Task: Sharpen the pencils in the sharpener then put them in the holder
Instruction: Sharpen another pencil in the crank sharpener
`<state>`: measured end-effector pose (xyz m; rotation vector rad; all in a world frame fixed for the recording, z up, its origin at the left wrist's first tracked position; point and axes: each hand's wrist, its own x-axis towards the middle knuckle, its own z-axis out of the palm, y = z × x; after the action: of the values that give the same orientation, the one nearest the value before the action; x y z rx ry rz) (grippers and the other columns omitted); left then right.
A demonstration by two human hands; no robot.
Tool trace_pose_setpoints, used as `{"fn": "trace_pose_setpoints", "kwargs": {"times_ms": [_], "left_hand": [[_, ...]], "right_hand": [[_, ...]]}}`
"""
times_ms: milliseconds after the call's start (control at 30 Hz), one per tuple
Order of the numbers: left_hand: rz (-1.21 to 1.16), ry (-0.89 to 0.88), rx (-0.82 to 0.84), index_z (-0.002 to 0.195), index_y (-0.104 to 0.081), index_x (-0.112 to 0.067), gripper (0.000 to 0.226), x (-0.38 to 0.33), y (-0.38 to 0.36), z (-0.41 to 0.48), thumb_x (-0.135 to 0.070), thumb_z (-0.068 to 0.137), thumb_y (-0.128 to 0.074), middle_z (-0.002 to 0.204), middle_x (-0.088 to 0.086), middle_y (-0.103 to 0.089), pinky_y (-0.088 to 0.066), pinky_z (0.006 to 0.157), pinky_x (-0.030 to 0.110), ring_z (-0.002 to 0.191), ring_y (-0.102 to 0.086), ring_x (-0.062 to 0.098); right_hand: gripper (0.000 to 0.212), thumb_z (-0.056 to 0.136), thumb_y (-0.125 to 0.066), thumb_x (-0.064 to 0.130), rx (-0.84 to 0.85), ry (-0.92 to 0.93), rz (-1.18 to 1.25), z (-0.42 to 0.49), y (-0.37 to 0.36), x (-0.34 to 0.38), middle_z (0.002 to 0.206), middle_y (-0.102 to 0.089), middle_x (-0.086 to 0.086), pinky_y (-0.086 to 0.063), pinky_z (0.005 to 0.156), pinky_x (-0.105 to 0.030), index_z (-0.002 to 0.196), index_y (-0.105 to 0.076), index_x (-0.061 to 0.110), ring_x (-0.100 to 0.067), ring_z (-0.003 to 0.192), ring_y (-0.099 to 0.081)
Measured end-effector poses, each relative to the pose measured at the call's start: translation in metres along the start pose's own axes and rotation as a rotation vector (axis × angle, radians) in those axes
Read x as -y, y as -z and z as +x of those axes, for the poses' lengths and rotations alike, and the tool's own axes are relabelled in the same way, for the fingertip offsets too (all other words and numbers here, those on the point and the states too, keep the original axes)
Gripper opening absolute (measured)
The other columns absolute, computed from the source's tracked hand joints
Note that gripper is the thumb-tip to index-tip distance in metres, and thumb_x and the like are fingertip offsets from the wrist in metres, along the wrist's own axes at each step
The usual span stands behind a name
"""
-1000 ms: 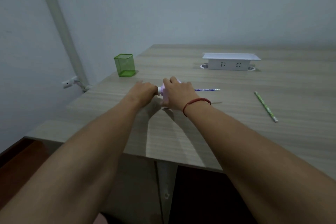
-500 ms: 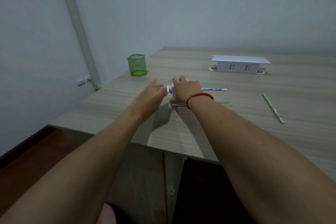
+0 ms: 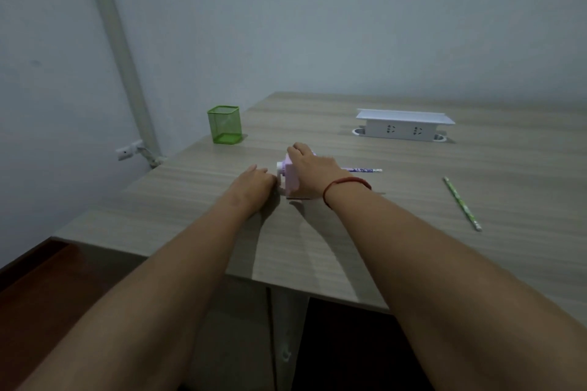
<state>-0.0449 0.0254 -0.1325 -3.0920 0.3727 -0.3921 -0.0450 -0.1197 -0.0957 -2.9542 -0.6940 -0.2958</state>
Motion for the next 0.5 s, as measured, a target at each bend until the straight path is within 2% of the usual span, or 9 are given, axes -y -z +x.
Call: {"fn": "trace_pose_setpoints", "kwargs": {"times_ms": [67, 133, 167, 233, 300, 367, 400, 467, 500], "left_hand": [[-0.044, 0.042, 0.008, 0.112, -0.066, -0.013, 0.027, 0.001, 0.0, 0.001, -0.017, 0.096, -0.045, 0.117, 0.012, -0.064, -0.035, 0.106, 0.034, 0.112, -0.056, 0.027], [-0.139, 0.126, 0.042, 0.106, -0.069, -0.01, 0.024, 0.0, 0.001, 0.001, -0.018, 0.091, -0.053, 0.112, 0.016, -0.066, -0.047, 0.093, 0.036, 0.105, -0.06, 0.031], [-0.183, 0.159, 0.064, 0.105, -0.069, -0.01, 0.023, -0.001, 0.0, 0.0, -0.016, 0.089, -0.054, 0.111, 0.017, -0.067, -0.05, 0.09, 0.037, 0.103, -0.061, 0.032], [-0.296, 0.212, 0.072, 0.102, -0.069, -0.011, 0.022, -0.003, -0.002, -0.002, -0.012, 0.087, -0.055, 0.111, 0.016, -0.067, -0.051, 0.09, 0.04, 0.101, -0.062, 0.032], [-0.498, 0.282, -0.012, 0.11, -0.067, -0.008, 0.026, -0.006, -0.001, -0.002, -0.008, 0.088, -0.053, 0.118, 0.017, -0.065, -0.05, 0.095, 0.042, 0.105, -0.062, 0.03], [-0.676, 0.37, -0.176, 0.128, -0.057, -0.003, 0.038, -0.01, 0.007, 0.005, -0.005, 0.091, -0.047, 0.132, 0.019, -0.057, -0.045, 0.103, 0.039, 0.117, -0.058, 0.031], [-0.688, 0.383, -0.26, 0.132, -0.053, -0.002, 0.04, -0.013, 0.014, 0.008, -0.006, 0.093, -0.044, 0.136, 0.019, -0.054, -0.042, 0.107, 0.037, 0.123, -0.053, 0.031], [-0.661, 0.31, -0.347, 0.128, -0.054, 0.001, 0.036, -0.022, 0.027, 0.015, -0.012, 0.097, -0.041, 0.134, 0.019, -0.055, -0.039, 0.107, 0.036, 0.126, -0.05, 0.03], [-0.649, 0.243, -0.344, 0.118, -0.06, 0.0, 0.032, -0.028, 0.031, 0.016, -0.014, 0.098, -0.04, 0.126, 0.02, -0.06, -0.041, 0.102, 0.036, 0.12, -0.054, 0.032]], "right_hand": [[0.098, 0.083, -0.072, 0.023, 0.059, 0.024, 0.163, -0.003, 0.008, -0.009, 0.163, 0.003, 0.001, -0.041, 0.106, -0.045, 0.155, -0.006, 0.016, -0.032, 0.139, -0.038], [0.107, 0.081, -0.075, 0.011, 0.077, -0.006, 0.252, -0.007, 0.014, -0.02, 0.163, 0.01, 0.0, -0.039, 0.11, -0.045, 0.156, 0.002, 0.016, -0.032, 0.14, -0.037], [0.104, 0.082, -0.074, 0.01, 0.079, -0.025, 0.256, -0.008, 0.015, -0.026, 0.164, 0.001, -0.002, -0.038, 0.11, -0.046, 0.156, -0.002, 0.015, -0.032, 0.139, -0.038], [0.08, 0.087, -0.069, 0.013, 0.089, -0.053, 0.218, -0.01, 0.015, -0.035, 0.156, -0.03, -0.009, -0.041, 0.107, -0.046, 0.15, -0.02, 0.011, -0.031, 0.134, -0.045], [0.057, 0.092, -0.063, 0.015, 0.101, -0.084, 0.208, -0.013, 0.013, -0.04, 0.144, -0.048, -0.012, -0.044, 0.103, -0.046, 0.141, -0.034, 0.01, -0.032, 0.127, -0.051], [0.05, 0.094, -0.057, 0.009, 0.101, -0.086, 0.196, -0.014, 0.012, -0.04, 0.138, -0.053, -0.016, -0.045, 0.102, -0.046, 0.139, -0.038, 0.011, -0.033, 0.123, -0.054], [0.049, 0.094, -0.054, 0.005, 0.1, -0.075, 0.177, -0.015, 0.014, -0.038, 0.136, -0.054, -0.016, -0.045, 0.101, -0.045, 0.14, -0.037, 0.011, -0.033, 0.121, -0.055], [0.05, 0.093, -0.048, -0.002, 0.098, -0.055, 0.131, -0.014, 0.018, -0.035, 0.133, -0.055, -0.016, -0.046, 0.1, -0.043, 0.14, -0.037, 0.012, -0.033, 0.118, -0.056], [0.048, 0.093, -0.047, -0.002, 0.092, -0.055, 0.107, -0.013, 0.02, -0.033, 0.132, -0.055, -0.017, -0.046, 0.099, -0.041, 0.139, -0.039, 0.011, -0.034, 0.118, -0.056]]}}
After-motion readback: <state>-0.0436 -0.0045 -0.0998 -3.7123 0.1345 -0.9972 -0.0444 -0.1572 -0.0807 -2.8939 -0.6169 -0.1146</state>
